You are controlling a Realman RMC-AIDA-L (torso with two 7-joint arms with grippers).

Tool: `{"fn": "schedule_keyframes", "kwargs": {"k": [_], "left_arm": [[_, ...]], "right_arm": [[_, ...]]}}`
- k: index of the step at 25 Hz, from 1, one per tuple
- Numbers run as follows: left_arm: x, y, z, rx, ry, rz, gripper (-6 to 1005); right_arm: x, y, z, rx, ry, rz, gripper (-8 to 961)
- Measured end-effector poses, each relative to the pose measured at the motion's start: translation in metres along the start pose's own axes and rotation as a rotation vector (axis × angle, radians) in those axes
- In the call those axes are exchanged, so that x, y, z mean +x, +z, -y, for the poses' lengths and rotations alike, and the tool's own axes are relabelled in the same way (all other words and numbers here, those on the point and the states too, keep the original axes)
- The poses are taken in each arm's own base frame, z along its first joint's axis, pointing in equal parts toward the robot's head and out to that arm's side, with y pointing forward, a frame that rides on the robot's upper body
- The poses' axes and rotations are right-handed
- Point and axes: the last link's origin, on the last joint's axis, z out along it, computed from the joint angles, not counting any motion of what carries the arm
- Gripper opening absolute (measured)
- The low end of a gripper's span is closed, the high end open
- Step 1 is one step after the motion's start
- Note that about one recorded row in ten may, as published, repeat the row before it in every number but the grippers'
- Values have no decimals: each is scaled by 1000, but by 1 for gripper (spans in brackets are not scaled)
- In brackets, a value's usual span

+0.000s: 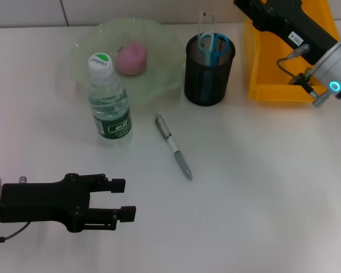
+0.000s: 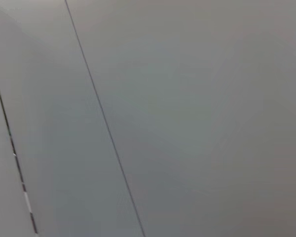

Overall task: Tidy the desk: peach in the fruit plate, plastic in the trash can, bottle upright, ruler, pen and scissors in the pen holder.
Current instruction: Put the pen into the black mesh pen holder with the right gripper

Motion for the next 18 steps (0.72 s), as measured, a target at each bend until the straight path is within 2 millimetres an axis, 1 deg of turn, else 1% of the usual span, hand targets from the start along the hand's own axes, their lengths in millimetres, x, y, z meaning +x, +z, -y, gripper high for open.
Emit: {"fn": "schedule_keyframes", "kwargs": {"k": [3,4,5,8,9,10,13,14,15,18], "left_arm": [[0,0,0,0,-1,0,783],[0,0,0,0,-1,0,783],[-1,0,0,0,-1,0,783],[-1,0,-1,-1,-1,-1,783],[-1,0,-1,-1,-1,-1,782],[-1,0,-1,-1,-1,-1,782],[-1,0,0,1,-2,2,782],[-1,0,0,1,-2,3,782],[-1,0,0,1,-1,4,782],[-1,0,0,1,-1,4,782]], "right_arm": [[-3,-5,-3,-46,16,-16,560],[-7,-7,-6,-100,12,-55,560],[-7,-7,-6,-100,12,-55,561],[-14,-7,-10,-186,30,-151,561],[-21,-7,-13,-234,53,-227,561],[-21,-7,-13,-234,53,-227,561],[-33,-4,-20,-294,60,-367,561],[-41,-1,-28,-318,45,-494,561],[-41,-1,-28,-318,45,-494,561],[-52,8,-42,-308,14,-680,562]]}}
